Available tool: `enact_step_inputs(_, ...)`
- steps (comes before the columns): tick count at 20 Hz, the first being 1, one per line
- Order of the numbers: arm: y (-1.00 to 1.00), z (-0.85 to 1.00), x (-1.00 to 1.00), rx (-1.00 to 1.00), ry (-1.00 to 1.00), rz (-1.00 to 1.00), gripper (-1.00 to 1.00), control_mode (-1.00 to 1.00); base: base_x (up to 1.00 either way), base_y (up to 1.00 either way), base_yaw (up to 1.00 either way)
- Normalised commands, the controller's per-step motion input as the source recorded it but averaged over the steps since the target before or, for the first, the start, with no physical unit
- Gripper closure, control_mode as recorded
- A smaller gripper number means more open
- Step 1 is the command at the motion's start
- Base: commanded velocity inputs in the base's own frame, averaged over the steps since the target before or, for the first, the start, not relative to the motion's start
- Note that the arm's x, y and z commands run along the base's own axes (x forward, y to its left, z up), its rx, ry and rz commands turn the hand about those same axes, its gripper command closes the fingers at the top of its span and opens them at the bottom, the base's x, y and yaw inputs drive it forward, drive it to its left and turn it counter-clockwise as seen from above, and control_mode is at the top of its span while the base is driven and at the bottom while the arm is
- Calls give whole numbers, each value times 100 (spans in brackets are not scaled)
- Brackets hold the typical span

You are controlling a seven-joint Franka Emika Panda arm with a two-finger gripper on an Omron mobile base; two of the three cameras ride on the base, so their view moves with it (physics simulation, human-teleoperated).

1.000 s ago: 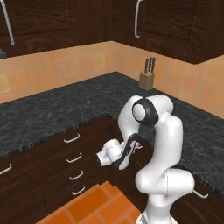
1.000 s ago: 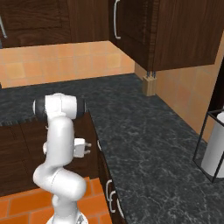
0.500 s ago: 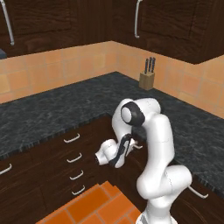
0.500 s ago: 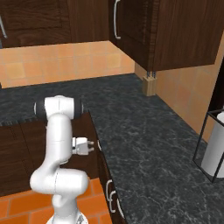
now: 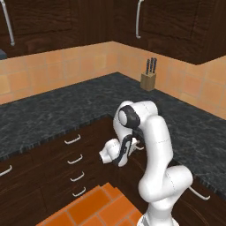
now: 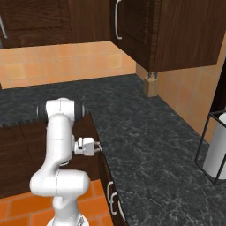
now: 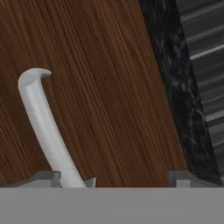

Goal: Take a straw from the drawer in front and place it inside the glass cup on the dining counter.

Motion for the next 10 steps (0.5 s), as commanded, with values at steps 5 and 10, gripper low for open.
enact_step_inputs(5,-18,-28,9,0,5,0,-100,-100,0,0,0)
enact_step_inputs(10,-10,-31,0,0,8,2,-100,-100,0,0,0)
